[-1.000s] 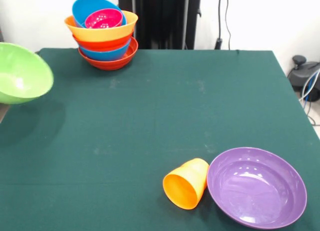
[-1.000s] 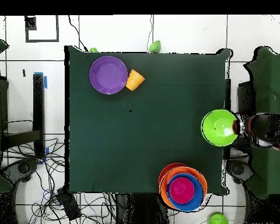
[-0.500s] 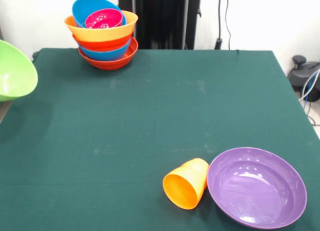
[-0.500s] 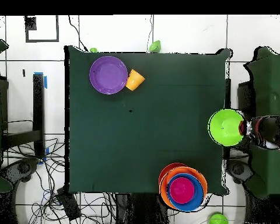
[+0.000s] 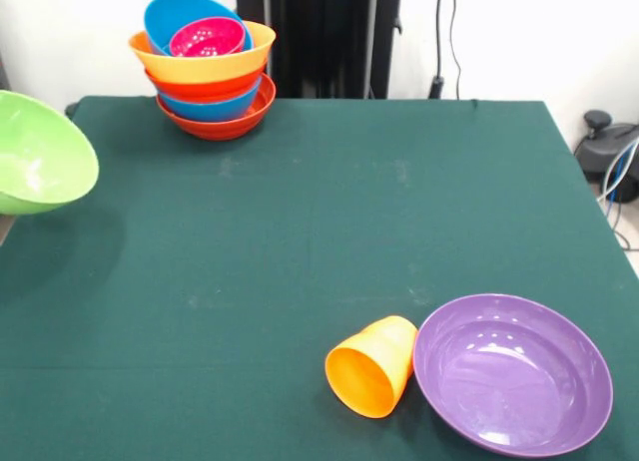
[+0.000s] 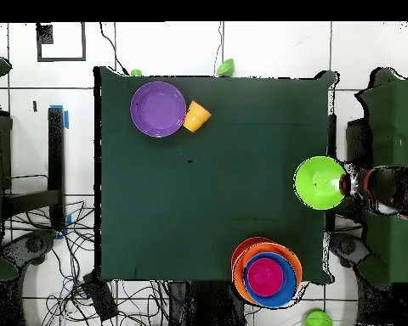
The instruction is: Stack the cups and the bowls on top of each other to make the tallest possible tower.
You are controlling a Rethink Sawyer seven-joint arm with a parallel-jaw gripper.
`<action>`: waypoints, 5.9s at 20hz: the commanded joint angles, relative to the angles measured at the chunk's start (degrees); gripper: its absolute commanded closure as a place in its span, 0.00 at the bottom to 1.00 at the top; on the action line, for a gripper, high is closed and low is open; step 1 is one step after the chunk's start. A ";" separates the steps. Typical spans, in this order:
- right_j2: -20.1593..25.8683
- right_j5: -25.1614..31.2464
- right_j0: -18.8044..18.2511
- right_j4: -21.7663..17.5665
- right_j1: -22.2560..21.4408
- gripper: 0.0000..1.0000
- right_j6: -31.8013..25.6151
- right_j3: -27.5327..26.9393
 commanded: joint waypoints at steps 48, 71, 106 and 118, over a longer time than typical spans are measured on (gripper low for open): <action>-4.47 2.53 5.28 16.36 -39.52 1.00 -4.17 41.34; -8.80 -8.55 -6.36 11.60 -46.83 1.00 -16.03 53.51; 10.88 -29.35 -36.66 1.57 -42.43 1.00 -19.29 68.03; 13.96 -37.21 -36.79 -6.60 -42.98 1.00 -5.93 74.93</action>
